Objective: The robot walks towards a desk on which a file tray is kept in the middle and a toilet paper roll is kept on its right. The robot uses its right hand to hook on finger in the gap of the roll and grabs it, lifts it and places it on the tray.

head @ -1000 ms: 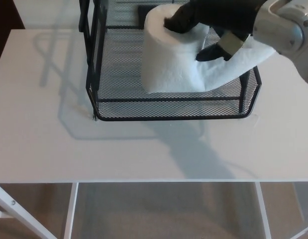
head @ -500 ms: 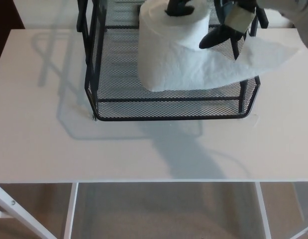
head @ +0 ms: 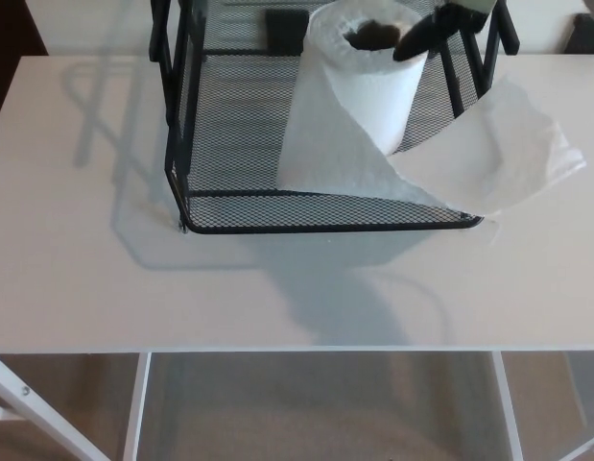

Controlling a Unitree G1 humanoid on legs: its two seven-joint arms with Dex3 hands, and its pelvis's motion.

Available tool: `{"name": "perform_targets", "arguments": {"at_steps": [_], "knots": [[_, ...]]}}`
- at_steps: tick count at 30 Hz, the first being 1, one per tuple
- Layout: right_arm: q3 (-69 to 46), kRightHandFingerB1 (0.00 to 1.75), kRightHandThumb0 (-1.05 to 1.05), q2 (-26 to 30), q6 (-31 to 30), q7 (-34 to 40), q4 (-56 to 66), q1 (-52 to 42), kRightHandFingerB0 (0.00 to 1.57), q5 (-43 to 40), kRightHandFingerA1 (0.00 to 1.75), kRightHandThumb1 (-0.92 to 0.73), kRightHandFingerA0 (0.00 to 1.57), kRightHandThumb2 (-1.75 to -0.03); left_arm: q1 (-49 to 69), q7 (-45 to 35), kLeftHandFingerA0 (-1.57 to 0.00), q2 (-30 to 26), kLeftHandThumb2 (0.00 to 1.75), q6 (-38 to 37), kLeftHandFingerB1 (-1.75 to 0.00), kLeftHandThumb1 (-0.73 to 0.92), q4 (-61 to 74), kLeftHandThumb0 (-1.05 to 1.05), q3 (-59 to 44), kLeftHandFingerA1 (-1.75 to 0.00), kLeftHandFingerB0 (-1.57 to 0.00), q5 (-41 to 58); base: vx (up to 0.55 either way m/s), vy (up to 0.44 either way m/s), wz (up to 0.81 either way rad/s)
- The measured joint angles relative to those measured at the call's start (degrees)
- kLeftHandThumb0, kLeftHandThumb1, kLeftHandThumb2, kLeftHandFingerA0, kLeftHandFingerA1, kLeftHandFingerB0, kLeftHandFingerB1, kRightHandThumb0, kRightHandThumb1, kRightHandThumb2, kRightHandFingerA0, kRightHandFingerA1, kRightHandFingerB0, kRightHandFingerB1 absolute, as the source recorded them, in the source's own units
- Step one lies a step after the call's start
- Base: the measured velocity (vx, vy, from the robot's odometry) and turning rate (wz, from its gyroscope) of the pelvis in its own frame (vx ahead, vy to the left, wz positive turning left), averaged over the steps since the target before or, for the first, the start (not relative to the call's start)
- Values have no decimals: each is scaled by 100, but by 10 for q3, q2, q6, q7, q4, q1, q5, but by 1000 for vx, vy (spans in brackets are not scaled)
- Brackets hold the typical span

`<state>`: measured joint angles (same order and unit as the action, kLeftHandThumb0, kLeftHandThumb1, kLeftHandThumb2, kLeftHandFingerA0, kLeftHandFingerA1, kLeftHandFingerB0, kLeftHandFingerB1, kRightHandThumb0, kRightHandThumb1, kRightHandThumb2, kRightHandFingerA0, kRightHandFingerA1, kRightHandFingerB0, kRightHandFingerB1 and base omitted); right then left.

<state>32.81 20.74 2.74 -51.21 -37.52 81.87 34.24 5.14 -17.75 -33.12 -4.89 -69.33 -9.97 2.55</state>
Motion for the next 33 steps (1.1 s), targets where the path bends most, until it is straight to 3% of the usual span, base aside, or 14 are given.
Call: {"name": "perform_targets", "arguments": {"at_steps": [1,3,4,5,7,10,15,18,24,26,28,31,32,33], "knots": [[0,43,-96,0,-1,-7,-4,7,25,0,93,-60,91,-96,0,0,-34,0,68,0,-75,92,0,-98,0,-86,-30,0,0,0,0],[0,30,-87,3,-2,-20,-8,20,31,-2,92,-68,90,-61,0,0,-35,0,68,0,-76,92,0,-99,0,-90,-28,0,0,0,0],[-1,29,-88,8,-3,-31,-11,32,29,-3,94,-69,92,-60,1,0,-43,0,123,0,-68,68,0,-94,0,-82,-24,0,0,0,0],[-1,30,-83,12,-4,-39,-13,40,31,-4,103,-65,97,-60,1,0,-33,0,67,0,-77,92,0,-100,0,-88,-31,0,0,0,0],[-5,42,-88,21,-5,-55,-22,57,26,-7,102,-57,101,-91,1,0,-34,0,104,0,-72,67,0,-100,0,-79,-29,0,0,0,0],[-19,31,-80,46,-12,-80,-34,84,36,-12,105,-64,101,-60,3,0,-32,0,68,0,-74,90,0,-97,0,-84,-30,0,0,0,0],[-70,46,-75,122,-26,-118,-35,102,28,-30,113,-53,103,-94,8,0,-33,0,101,0,-73,67,-1,-102,0,-80,-31,0,0,0,0],[-102,44,-84,165,-31,-131,-34,101,25,-40,102,-62,98,-97,10,0,-32,0,67,0,-77,92,-1,-101,0,-89,-32,0,0,0,0],[-213,31,-68,288,-31,-144,-38,46,34,-75,85,-69,85,-61,13,0,-32,0,69,0,-73,92,0,-101,0,-86,-30,0,0,0,0],[-248,31,-73,323,-29,-144,-47,14,35,-82,64,-68,96,-62,13,0,-40,0,124,0,-70,69,0,-95,0,-80,-28,0,0,0,0],[-282,32,-74,357,-25,-142,-63,-23,33,-89,66,-71,101,-63,13,0,-31,0,68,0,-75,92,0,-100,0,-86,-31,0,0,0,0],[-338,33,-75,412,-16,-137,-97,-93,41,-104,62,-64,106,-61,13,0,-34,0,101,0,-74,67,0,-102,0,-81,-31,0,0,0,0],[-353,32,-72,423,-15,-135,-103,-111,37,-106,61,-71,91,-62,13,0,-32,0,67,0,-77,92,0,-100,0,-88,-31,0,0,0,0],[-374,33,-69,435,-13,-133,-107,-139,39,-109,57,-69,92,-62,13,0,-41,0,124,0,-69,69,0,-94,0,-80,-26,0,0,0,0]]}}
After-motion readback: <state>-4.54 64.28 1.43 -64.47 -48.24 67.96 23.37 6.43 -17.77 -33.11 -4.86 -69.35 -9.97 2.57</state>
